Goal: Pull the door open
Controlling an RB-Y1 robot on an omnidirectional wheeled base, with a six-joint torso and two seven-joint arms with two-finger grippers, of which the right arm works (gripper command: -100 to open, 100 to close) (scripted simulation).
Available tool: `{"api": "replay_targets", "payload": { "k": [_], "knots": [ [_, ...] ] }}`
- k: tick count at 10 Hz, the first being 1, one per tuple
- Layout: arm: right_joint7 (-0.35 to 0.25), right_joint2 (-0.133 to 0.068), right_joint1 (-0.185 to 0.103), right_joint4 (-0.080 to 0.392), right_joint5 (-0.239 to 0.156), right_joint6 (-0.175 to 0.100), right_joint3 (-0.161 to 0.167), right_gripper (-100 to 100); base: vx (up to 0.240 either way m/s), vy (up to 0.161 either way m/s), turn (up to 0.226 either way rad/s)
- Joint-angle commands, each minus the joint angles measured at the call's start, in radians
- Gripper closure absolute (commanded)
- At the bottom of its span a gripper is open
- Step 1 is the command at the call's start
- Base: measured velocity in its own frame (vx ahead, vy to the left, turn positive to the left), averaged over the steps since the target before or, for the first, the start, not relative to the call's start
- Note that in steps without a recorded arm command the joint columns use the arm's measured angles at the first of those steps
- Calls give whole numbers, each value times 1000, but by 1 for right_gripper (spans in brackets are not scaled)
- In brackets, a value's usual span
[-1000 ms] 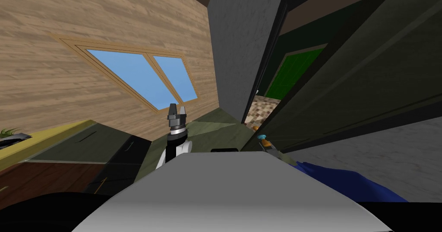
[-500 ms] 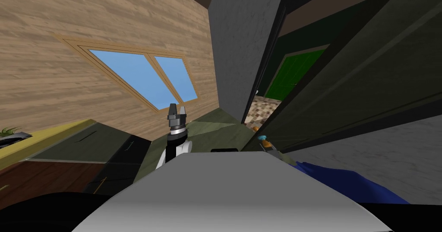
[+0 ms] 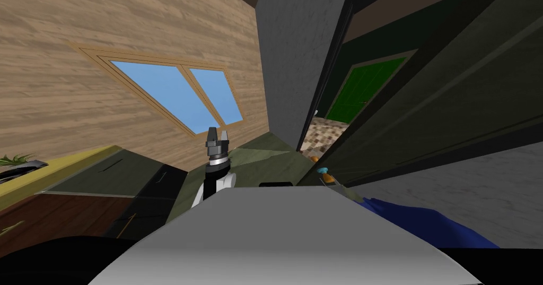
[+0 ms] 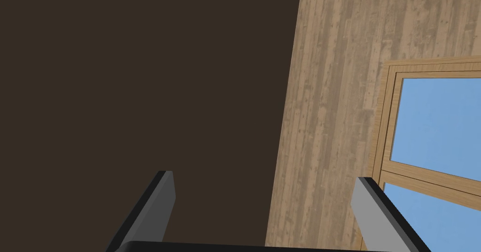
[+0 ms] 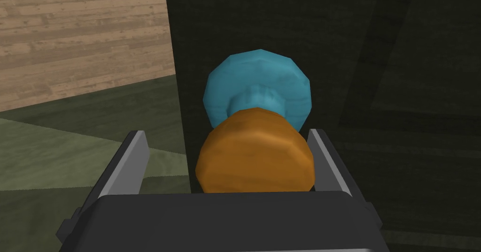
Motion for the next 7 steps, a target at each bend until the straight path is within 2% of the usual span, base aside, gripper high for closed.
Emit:
{"api": "replay_targets", "payload": {
  "k": [1, 2, 4, 6, 7],
  "knots": [
    [-4, 19, -2, 28, 13, -27, 19, 100, -32, -12, -4],
    [-10, 15, 0, 44, 19, -50, 25, 100, -46, -32, 6],
    [-13, 14, 0, 52, 21, -60, 28, 100, -61, -54, 5],
    [-22, 9, 3, 76, 29, -92, 36, 100, -87, -78, 12],
    [-24, 8, 3, 80, 31, -98, 38, 100, -159, -128, 8]
  ]
}}
